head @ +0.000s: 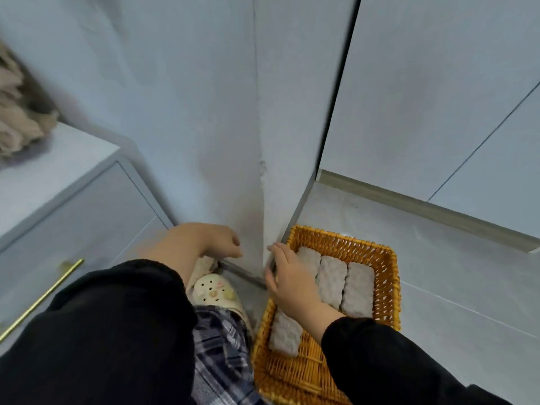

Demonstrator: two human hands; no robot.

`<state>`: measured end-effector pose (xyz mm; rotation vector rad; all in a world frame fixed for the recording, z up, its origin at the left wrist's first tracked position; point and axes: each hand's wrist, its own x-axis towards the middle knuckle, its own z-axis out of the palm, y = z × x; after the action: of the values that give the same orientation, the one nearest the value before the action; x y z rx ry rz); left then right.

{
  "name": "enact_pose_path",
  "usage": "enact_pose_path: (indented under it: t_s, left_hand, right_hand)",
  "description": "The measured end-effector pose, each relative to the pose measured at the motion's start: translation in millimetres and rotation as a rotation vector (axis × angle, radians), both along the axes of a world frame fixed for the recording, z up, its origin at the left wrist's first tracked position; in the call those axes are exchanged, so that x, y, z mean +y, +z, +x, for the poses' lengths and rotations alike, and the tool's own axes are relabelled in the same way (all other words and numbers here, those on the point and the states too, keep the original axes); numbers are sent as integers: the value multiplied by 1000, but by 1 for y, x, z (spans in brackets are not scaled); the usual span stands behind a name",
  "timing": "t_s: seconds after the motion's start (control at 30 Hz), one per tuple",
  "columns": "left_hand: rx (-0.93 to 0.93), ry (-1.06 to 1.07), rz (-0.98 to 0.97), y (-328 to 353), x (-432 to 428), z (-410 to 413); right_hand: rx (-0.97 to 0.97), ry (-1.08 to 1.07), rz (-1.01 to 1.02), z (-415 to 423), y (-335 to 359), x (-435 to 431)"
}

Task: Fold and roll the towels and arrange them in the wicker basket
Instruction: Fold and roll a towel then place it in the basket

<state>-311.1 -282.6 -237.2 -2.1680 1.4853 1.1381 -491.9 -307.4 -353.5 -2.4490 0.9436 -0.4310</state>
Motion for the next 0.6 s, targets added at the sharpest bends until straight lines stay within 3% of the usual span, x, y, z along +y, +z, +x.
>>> enact_pose_path:
  t_s: [0.13,0.37,0.6]
  left_hand:
    - [-44,143,-59,1,29,48]
    - [-91,390,-101,-74,63,110]
    - [83,564,-124,-167,77,138]
  right_hand:
    - [37,92,-12,45,7,5]
    - [203,271,6,138,-20,6]
    - [495,385,59,219,-108,-3]
